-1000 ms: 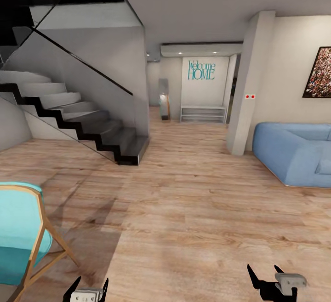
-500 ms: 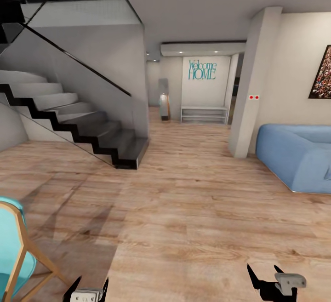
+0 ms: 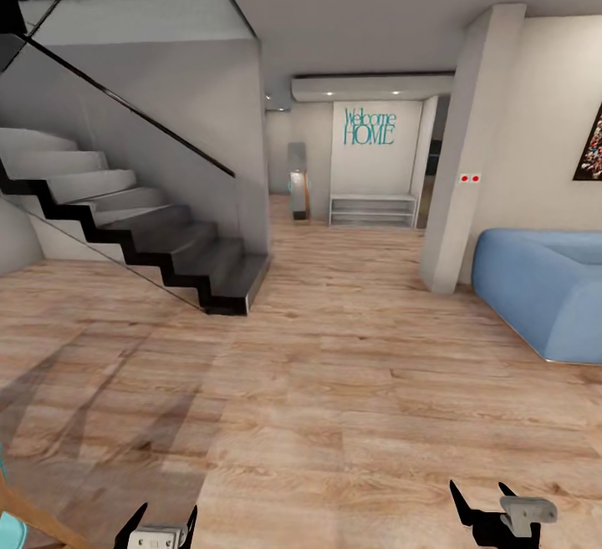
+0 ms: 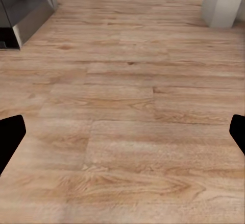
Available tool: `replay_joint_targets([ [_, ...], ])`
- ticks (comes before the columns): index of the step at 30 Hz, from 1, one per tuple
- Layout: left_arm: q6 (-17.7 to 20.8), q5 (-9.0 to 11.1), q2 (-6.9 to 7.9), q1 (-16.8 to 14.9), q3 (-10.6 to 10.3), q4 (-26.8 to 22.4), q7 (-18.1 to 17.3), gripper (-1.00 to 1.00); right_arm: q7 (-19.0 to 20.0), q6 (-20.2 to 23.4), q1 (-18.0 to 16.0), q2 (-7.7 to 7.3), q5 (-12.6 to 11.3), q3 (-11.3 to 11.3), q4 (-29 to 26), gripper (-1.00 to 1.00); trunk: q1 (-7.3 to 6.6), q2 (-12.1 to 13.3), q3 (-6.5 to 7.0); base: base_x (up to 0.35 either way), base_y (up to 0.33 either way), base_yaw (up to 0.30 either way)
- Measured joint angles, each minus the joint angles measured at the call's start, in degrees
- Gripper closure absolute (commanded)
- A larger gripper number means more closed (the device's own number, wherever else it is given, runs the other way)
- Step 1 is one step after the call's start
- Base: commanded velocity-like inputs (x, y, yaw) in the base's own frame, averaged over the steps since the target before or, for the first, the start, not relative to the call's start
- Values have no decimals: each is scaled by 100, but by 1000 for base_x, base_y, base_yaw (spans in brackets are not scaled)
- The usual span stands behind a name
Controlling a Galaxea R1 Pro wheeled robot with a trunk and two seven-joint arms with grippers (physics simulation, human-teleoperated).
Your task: Put the three can of soda from the living room inside the tash can in the kitchen.
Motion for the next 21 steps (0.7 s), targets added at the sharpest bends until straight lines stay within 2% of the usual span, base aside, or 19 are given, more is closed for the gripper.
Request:
replay_joint_targets([
  [9,0,0,0,0,0,-3,0,-100,0,0,0,0,6,0,-3,-100,0,0,0,321,0,34],
  [21,0,4,0,0,0,-6,0,-100,2,0,0,1,9,0,-2,-100,0,0,-15,320,0,161],
])
